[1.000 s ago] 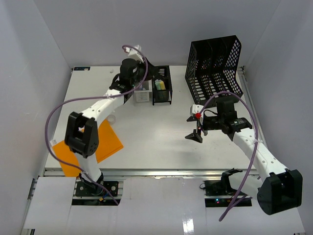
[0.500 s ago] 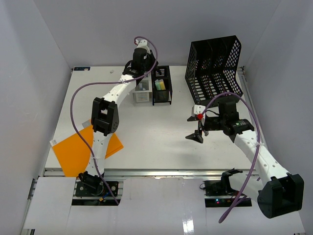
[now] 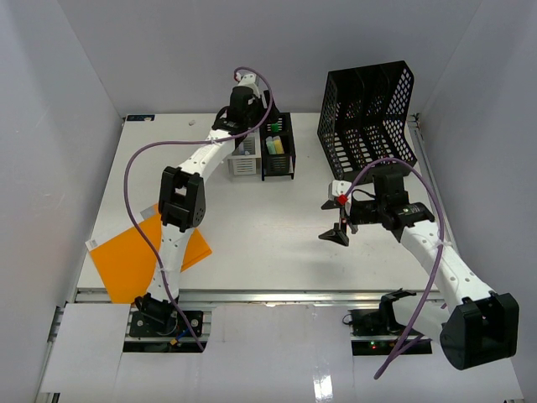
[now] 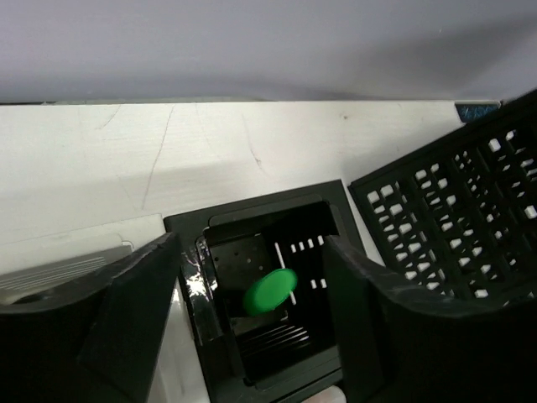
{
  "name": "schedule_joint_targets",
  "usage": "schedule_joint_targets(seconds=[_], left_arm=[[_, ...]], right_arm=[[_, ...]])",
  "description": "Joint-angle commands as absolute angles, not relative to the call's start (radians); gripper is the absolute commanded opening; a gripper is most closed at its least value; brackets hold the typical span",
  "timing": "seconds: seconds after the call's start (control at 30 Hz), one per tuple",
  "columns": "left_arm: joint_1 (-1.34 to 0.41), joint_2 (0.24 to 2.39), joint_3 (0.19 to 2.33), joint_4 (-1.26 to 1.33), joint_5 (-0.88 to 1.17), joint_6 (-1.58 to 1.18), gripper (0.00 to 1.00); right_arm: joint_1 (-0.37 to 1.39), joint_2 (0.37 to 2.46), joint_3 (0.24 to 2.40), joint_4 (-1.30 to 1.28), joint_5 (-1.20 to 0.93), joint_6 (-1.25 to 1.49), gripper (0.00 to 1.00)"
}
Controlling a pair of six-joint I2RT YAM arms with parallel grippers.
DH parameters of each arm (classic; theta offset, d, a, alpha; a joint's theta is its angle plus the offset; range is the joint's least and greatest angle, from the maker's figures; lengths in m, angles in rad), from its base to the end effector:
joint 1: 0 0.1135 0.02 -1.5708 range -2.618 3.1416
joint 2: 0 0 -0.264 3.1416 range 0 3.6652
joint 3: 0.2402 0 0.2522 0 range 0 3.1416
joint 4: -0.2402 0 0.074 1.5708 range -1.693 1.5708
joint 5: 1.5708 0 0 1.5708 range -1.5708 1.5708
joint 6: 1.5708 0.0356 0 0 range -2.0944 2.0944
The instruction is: Organize the desk
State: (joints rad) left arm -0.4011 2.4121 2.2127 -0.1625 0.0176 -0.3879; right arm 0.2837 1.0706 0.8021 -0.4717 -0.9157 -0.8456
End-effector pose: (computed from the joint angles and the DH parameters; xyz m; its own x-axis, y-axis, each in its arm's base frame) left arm 0.5257 -0.2236 0.2609 -0.4551 -0.2178 -0.8634 0.2521 0.8984 -0.3595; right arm 0.1996 0.0876 0.2735 0.1188 -0.4403 -0.8900 -0.9705 0.1380 -0.1978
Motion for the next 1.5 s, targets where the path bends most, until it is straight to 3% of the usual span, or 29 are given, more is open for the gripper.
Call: schedule_joint_targets(seconds=[0.0,0.17,0.3,0.47,0.63,0.9,1.47], left_arm=[[-0.396,2.276,2.239,-0.159,0.054,-0.368,0.88],[-0.352,2.082,2.124,-0.161,-0.033,-0.424,0.90],[-0.257,1.901,1.879,-0.138,-0.121,-0.544,0.94],[-0.026,1.712,1.529,-0.210,-0.105,-0.772,0.98],[0.146,1.676,1.383,-0.288,-0.059,-0.868,0.98],[0.166,1.913,1.595,-0.674,-0.190,-0.930,0.80],[0.132,2.224,1.850,-0.880,-0.159,-0.972,0.74]], right_arm=[[0.263,1.078,0.790,-0.470,-0.934,-0.854,0.90],[0.244,1.080,0.783,-0.463,-0.931,-0.854,0.90],[0.236,1.071,0.769,-0.432,-0.879,-0.852,0.90],[0.229,1.077,0.685,-0.217,-0.714,-0.637,0.90],[0.216,1.182,0.765,-0.381,-0.774,-0.681,0.94],[0.209,1.161,0.750,-0.355,-0.763,-0.690,0.96],[0.207,1.166,0.741,-0.338,-0.738,-0.687,0.96]])
